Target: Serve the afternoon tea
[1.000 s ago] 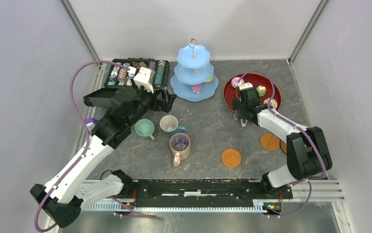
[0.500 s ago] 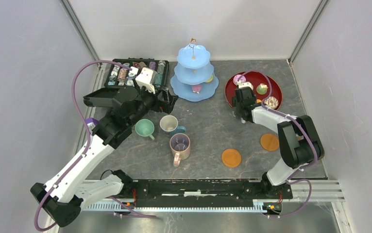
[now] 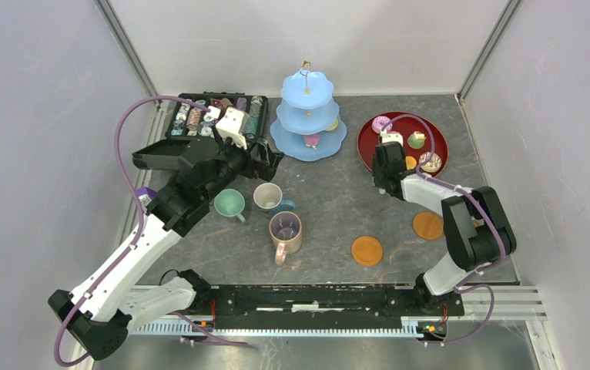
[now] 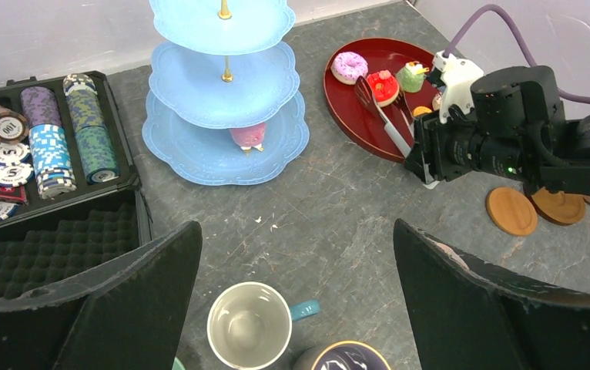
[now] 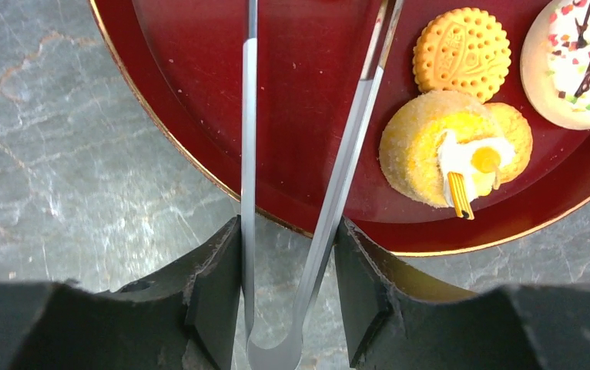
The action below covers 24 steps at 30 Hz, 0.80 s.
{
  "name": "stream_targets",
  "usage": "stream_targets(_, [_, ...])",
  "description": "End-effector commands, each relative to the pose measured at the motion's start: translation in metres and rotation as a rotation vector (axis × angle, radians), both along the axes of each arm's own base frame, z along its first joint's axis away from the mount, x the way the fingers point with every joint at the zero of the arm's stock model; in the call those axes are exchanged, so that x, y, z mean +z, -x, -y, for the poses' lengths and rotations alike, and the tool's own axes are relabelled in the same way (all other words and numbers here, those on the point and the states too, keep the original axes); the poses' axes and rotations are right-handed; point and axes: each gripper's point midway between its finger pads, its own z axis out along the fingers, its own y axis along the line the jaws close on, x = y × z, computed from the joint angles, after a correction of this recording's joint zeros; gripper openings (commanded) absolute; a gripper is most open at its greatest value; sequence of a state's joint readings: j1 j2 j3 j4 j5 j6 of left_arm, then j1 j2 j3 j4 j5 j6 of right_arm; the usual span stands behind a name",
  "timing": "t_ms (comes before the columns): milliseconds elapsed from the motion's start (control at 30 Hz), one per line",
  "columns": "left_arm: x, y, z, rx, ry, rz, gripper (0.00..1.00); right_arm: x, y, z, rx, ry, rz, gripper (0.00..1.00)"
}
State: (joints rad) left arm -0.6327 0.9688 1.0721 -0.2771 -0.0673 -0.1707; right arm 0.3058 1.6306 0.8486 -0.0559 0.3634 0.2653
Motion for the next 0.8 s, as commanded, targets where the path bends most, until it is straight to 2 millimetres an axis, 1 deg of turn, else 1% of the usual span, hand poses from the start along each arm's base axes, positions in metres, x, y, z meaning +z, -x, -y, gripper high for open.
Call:
stream_targets(0, [0.009, -0.001, 0.006, -0.023, 0.008, 0.041, 1.0, 0.003, 0.024, -0.004, 0.036, -0.053, -0.015, 0.47])
stream_targets(100, [0.007, -0.001, 0.008, -0.032, 0.008, 0.032, 1.0, 0.007, 0.041, -0.003, 0.083, -0.054, -0.031, 0.44])
stream_targets(200, [0.008, 0.001, 0.01, -0.044, 0.019, 0.03, 1.0, 0.016, 0.054, 0.003, 0.094, -0.037, -0.019, 0.41])
stream_targets(300, [0.005, -0.001, 0.01, -0.038, 0.011, 0.023, 1.0, 0.026, 0.062, 0.008, 0.109, -0.016, -0.008, 0.4])
stream_targets(367, [0.007, 0.001, 0.012, -0.051, 0.02, 0.023, 1.0, 0.03, 0.066, 0.012, 0.112, 0.003, 0.002, 0.4])
stream_targets(467, [0.006, 0.0, 0.011, -0.04, 0.015, 0.025, 1.0, 0.034, 0.068, 0.016, 0.108, 0.017, 0.006, 0.42])
stream_targets(533, [0.004, -0.002, 0.009, -0.029, 0.004, 0.024, 1.0, 0.039, 0.067, 0.014, 0.116, 0.008, 0.013, 0.43])
stream_targets(700, [0.004, -0.002, 0.008, -0.025, 0.0, 0.028, 1.0, 0.059, 0.063, 0.012, 0.105, -0.017, 0.071, 0.43])
stream_targets(767, [0.004, -0.002, 0.008, -0.026, -0.002, 0.027, 1.0, 0.066, 0.061, 0.012, 0.097, -0.022, 0.084, 0.47])
